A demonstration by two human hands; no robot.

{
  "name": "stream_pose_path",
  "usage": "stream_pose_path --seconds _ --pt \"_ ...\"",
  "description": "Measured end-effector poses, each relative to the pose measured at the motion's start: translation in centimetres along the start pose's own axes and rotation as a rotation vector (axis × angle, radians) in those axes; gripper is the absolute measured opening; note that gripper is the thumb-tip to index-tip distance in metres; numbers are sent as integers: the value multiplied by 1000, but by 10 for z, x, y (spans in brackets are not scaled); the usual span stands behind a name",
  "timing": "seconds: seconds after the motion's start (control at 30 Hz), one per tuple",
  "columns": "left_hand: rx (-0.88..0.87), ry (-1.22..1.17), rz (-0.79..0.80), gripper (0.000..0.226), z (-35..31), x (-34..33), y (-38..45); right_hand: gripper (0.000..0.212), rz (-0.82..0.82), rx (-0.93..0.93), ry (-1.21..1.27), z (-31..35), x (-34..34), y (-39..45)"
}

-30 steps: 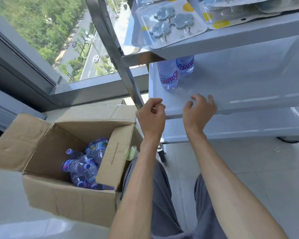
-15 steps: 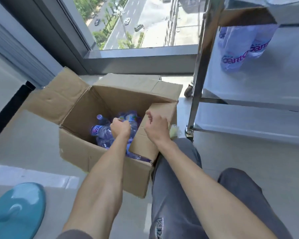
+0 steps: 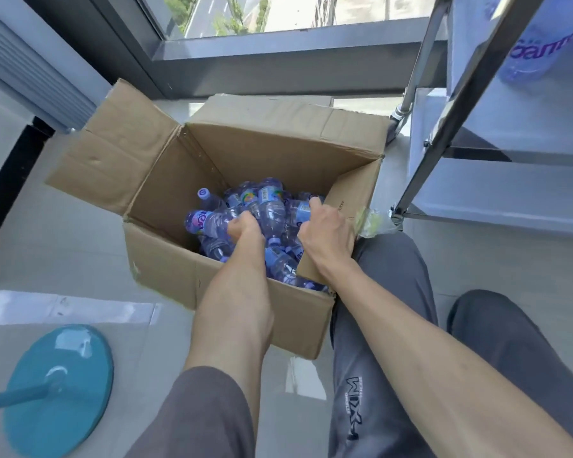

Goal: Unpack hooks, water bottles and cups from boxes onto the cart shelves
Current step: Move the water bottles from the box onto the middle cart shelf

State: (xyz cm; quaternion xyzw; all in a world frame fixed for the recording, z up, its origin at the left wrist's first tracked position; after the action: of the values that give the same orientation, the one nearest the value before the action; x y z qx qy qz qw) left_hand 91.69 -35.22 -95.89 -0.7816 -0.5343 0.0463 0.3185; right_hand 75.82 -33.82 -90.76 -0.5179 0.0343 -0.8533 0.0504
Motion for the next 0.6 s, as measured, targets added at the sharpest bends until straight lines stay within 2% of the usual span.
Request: stream_pose_path --seconds 0.1,0.2,0.33,0.4,0.5,0.6 --pt "-50 46 -35 29 7 -5 1 14 -12 -10 -9 -2 0 0" --pt "-106 110 -152 29 5 1 3 13 -56 -19 47 -6 0 1" --pt "-271 434 -237 30 -11 24 -10 7 -61 -44 166 -6 2 1" --pt "-358 486 -220 31 -24 33 -19 15 -54 -76 243 -7 5 0" --pt "-450 476 -256 25 -50 50 -36 28 54 -87 374 -10 14 -3" --pt "-648 384 -241 18 -74 61 -69 34 217 -126 557 -14 31 -1"
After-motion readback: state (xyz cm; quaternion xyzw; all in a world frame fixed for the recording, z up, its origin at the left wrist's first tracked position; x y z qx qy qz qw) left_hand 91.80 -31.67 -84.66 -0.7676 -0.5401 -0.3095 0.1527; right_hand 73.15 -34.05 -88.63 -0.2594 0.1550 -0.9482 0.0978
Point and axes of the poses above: each hand's wrist, its own y-axis towards the middle knuckle, its own x-axis out of the back of the hand, z = x × y, the point moved 1 cm from there along y, towards the middle knuckle, and after that the axes turned 7 degrees about -x, right-handed, at the moved point
